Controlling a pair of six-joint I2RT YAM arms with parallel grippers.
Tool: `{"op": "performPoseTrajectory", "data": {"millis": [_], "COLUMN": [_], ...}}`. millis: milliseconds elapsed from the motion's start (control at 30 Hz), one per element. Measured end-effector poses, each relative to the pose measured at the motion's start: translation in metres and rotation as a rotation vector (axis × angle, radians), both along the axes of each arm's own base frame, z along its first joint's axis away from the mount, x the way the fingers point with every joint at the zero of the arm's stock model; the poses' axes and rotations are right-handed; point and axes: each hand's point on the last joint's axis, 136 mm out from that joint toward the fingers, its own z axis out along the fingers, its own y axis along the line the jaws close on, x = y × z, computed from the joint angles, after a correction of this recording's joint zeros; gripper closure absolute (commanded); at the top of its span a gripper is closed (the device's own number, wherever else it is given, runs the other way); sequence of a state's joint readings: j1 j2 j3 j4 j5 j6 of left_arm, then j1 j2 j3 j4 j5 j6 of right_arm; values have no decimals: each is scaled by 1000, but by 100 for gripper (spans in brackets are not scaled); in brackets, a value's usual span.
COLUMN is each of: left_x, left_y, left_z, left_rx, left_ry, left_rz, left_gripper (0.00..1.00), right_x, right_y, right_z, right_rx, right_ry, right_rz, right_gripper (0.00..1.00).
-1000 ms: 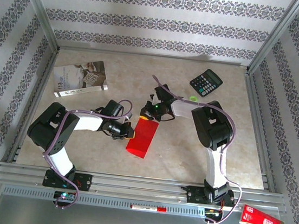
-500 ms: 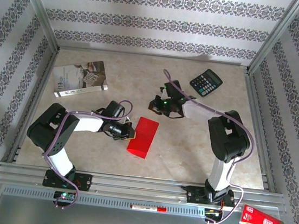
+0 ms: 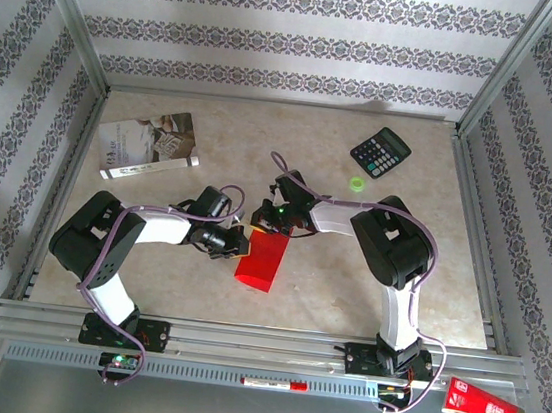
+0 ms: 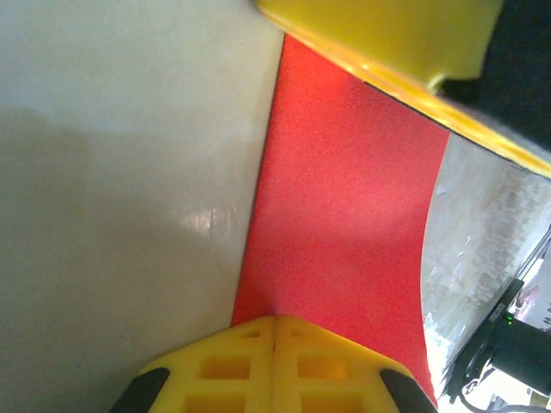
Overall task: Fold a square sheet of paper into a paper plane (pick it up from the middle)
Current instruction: First fold in half a square sheet of paper at the center of the table.
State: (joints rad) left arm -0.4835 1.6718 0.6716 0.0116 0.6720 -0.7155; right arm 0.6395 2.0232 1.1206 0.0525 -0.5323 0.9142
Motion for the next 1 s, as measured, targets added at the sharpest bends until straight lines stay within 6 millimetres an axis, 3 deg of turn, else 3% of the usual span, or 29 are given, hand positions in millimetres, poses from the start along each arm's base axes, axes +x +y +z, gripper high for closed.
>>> {"op": "performPoseTrajectory", "data": {"millis": [467, 1000], "left_x": [-4, -43], "left_y": [2, 13], "left_z": [1, -2], "left_rx": [-1, -62], "left_ry": [-6, 23], "left_rz": [9, 15], "left_gripper": [100, 100], "right_x": [1, 1], "right_y": [-3, -4], "right_z": [-2, -3], "right_rx": [0, -16], "right_ry": [-10, -14], "right_rz": [12, 21], "right_gripper": [100, 100]}}
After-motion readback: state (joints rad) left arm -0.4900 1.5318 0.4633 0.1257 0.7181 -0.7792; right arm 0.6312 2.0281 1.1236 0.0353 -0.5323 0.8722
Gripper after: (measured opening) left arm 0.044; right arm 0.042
